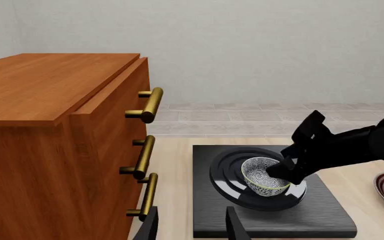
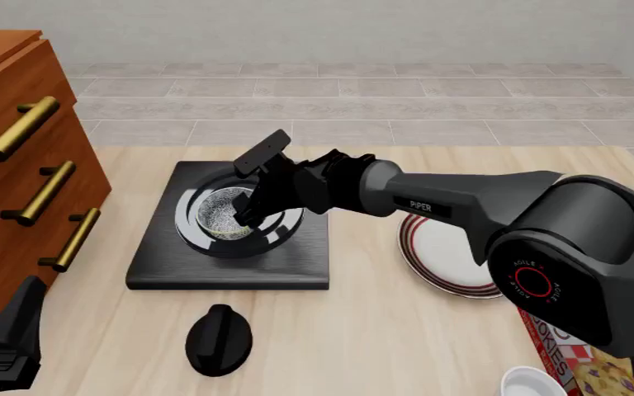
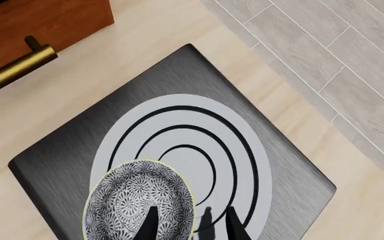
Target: Pick the akita bowl on the stove and place it on the plate.
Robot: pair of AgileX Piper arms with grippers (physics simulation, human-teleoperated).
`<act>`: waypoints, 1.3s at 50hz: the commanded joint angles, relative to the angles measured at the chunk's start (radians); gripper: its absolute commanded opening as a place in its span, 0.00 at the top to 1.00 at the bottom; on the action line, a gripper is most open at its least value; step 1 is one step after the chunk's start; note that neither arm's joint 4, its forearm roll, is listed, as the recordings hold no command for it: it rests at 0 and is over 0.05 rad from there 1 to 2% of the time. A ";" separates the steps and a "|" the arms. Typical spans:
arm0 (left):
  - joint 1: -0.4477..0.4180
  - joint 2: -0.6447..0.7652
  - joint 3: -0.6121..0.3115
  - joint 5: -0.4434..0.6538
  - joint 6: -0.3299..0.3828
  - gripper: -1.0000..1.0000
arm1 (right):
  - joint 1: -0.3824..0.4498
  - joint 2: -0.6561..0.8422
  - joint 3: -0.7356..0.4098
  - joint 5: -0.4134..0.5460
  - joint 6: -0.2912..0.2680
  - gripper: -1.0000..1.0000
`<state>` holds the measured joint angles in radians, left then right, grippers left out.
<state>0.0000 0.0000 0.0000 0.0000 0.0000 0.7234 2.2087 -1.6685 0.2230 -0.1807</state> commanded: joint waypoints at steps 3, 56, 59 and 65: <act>0.000 0.000 0.000 0.000 0.000 0.00 | -0.003 0.039 -0.009 -0.001 0.012 0.00; 0.000 0.000 0.000 0.000 0.000 0.00 | 0.012 -0.041 0.131 -0.075 0.045 1.00; 0.000 0.000 0.000 0.000 0.000 0.00 | 0.001 -0.074 0.152 -0.081 0.030 1.00; 0.000 0.000 0.000 0.000 0.000 0.00 | -0.015 -0.125 0.202 -0.096 0.015 1.00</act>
<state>0.0000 0.0000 0.0000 0.0000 0.0000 0.7286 2.1417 -1.5451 0.1413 -0.1508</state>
